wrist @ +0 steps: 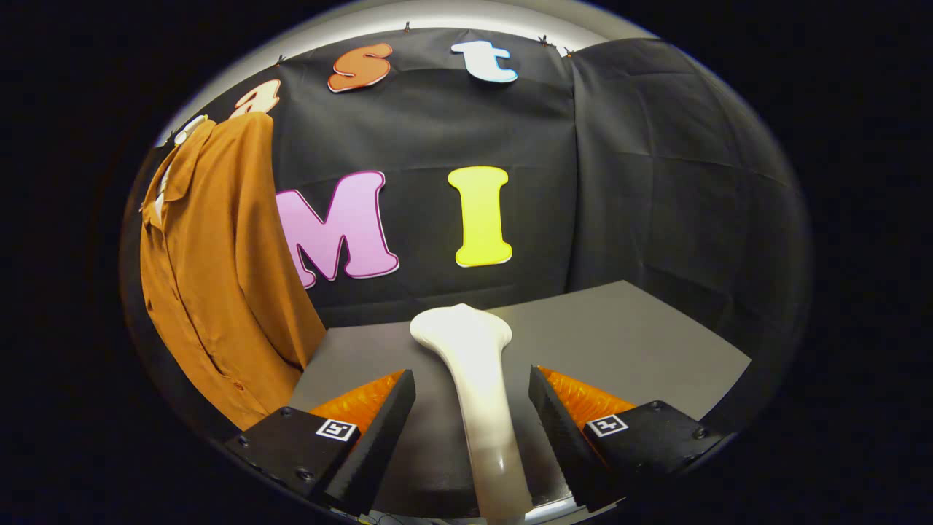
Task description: Iron the clothes twice with a garment steamer, once on the left side and once on the right side.
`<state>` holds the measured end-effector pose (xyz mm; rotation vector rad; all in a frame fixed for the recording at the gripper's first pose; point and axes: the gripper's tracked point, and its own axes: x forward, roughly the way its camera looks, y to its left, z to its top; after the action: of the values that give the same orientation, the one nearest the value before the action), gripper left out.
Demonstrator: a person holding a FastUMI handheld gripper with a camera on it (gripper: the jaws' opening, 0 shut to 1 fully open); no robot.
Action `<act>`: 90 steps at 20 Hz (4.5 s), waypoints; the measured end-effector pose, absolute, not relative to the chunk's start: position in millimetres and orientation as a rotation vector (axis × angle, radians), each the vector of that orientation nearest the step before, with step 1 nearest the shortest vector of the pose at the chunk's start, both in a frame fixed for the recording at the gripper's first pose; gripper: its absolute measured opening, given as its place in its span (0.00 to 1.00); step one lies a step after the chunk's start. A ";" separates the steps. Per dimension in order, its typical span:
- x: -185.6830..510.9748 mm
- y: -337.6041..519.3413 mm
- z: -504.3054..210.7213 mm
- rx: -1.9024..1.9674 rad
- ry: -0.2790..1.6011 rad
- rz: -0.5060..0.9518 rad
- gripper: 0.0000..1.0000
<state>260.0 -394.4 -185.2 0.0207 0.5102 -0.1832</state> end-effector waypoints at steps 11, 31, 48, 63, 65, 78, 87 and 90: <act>263.5 -411.7 -209.4 0.003 0.678 -0.223 0.62; 198.5 -357.3 -93.1 0.009 0.354 -0.256 0.43; 223.9 -126.3 -72.0 -0.017 0.247 -0.212 0.43; 259.4 -103.9 -119.1 -0.090 0.385 -0.273 0.44; 259.6 -104.5 -136.2 -0.105 0.430 -0.279 0.44; 220.2 -116.7 -255.3 -0.132 0.747 -0.271 0.44; 189.1 -115.8 -262.7 -0.138 0.797 -0.245 0.44; 182.6 -119.5 -244.2 -0.125 0.753 -0.263 0.44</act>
<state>182.6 -119.5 -244.2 -0.1255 0.7527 -0.2630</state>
